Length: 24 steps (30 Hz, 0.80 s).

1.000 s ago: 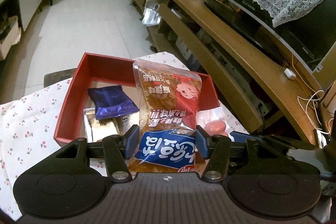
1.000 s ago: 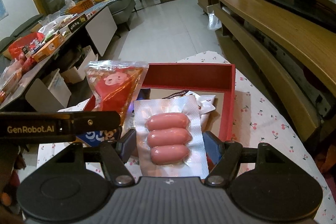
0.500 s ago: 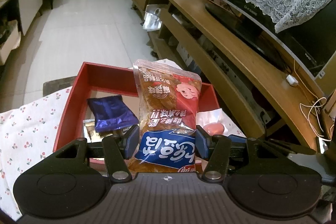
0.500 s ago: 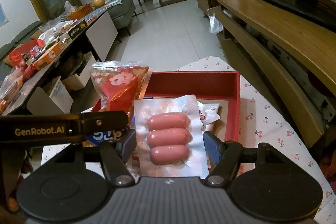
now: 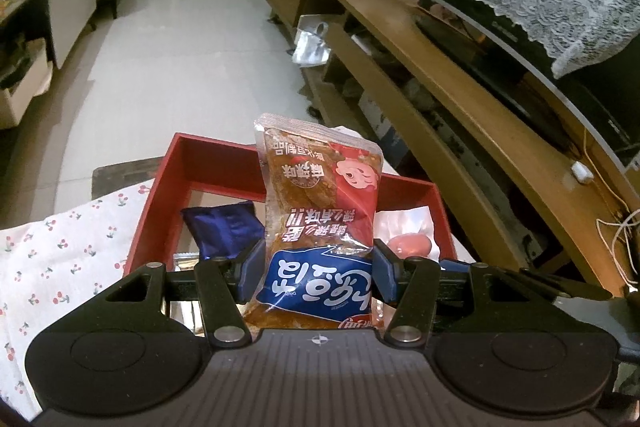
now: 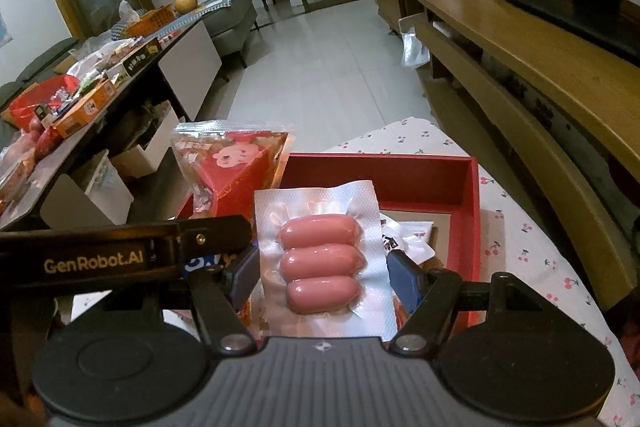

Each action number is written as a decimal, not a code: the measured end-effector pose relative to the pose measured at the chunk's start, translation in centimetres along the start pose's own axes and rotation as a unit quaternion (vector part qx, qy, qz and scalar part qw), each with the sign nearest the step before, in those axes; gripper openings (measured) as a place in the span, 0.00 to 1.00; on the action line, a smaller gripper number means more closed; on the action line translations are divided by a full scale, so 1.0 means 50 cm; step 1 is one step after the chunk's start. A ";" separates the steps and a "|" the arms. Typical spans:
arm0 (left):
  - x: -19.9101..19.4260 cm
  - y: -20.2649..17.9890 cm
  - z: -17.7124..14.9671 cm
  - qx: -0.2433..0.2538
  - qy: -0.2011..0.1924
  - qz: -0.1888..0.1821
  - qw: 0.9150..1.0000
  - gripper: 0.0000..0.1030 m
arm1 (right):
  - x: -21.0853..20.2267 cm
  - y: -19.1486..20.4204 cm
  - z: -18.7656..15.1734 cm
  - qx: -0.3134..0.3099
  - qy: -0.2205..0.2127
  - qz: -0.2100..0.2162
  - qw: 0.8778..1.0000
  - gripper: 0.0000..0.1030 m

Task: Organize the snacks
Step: 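Carry the blue-and-red bag and sausage pack over the red box with both grippers, then lower both packs into the red box and open both grippers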

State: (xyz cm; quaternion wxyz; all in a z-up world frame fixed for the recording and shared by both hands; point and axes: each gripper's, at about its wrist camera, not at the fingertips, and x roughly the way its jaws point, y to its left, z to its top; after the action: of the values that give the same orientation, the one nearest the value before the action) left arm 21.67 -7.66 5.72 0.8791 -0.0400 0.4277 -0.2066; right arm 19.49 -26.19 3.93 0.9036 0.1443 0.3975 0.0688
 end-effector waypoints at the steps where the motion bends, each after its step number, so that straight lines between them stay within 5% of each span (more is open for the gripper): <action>1: 0.005 0.003 0.002 -0.001 0.001 0.002 1.000 0.61 | 0.006 0.000 0.001 0.000 0.002 -0.001 1.000 0.84; 24: 0.085 0.036 -0.018 -0.006 0.037 0.052 0.998 0.63 | 0.111 -0.003 -0.015 -0.025 0.049 -0.038 0.998 0.85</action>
State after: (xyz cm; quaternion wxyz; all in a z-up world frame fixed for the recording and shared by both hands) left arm 23.90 -7.61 1.60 0.8720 -0.0151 0.4626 -0.1594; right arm 22.69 -24.87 -0.46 0.8884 0.1030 0.4445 0.0512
